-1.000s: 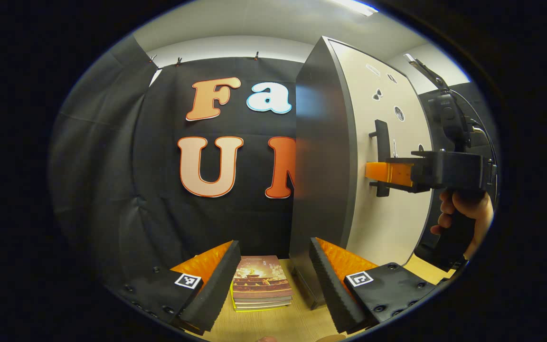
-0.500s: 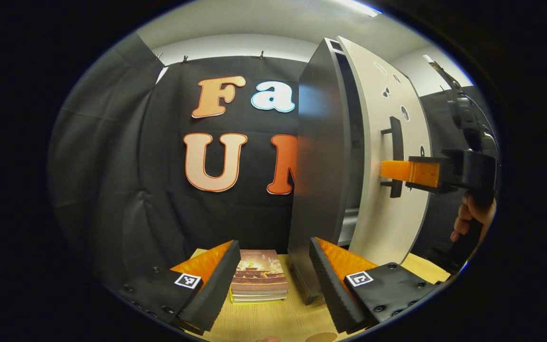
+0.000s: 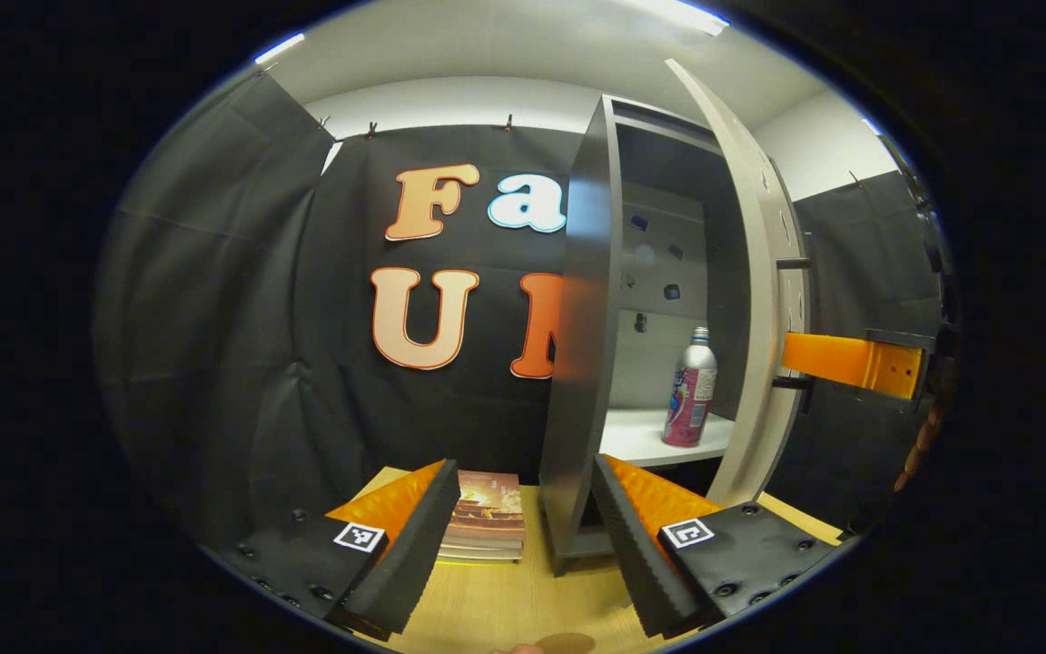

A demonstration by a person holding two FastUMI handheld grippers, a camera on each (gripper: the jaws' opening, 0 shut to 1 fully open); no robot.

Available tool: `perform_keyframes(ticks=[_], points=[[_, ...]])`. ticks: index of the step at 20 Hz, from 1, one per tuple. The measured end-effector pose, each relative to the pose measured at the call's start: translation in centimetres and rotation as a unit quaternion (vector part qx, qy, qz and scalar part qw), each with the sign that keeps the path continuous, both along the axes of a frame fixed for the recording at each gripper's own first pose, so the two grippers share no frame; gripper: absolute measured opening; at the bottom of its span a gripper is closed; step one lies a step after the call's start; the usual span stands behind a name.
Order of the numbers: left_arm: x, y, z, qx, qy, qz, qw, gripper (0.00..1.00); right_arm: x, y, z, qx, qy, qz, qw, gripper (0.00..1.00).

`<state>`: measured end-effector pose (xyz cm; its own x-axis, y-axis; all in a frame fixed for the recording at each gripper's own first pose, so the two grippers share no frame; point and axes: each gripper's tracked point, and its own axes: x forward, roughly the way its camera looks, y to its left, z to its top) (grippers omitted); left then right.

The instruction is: Open the cabinet door with the right hand, grasp the bottle in the cabinet with the left hand and place it on the coaster, then close the cabinet door with the right hand.

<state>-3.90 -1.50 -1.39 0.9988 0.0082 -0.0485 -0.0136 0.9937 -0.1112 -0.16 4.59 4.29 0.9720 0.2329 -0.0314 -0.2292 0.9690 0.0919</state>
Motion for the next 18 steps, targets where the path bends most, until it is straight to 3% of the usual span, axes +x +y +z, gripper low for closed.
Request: perform_keyframes(ticks=[4,9,13,16,18], points=[[-3.4,-2.7,0.3,-0.004,-0.004,0.007,1.000,0.95,-2.2,-3.3,0.8,0.000,0.002,-0.003,1.000,0.12],[-6.2,-5.7,1.3,0.005,-0.017,0.015,1.000,0.94,-4.5,-9.3,0.9,-0.004,0.002,-0.040,0.999,0.12],[-5.5,-8.9,2.3,-0.003,-0.026,-0.014,1.000,0.95,-5.2,-13.3,0.9,-0.019,-0.001,-0.075,0.997,0.06],[-4.7,-10.8,3.0,0.005,-0.034,-0.033,0.999,0.95,-5.6,-16.7,1.1,-0.030,-0.007,-0.098,0.995,0.11],[-4.3,-12.2,3.1,0.008,-0.036,-0.045,0.998,0.95,-6.1,-19.7,1.0,-0.037,-0.011,-0.109,0.993,0.07]])
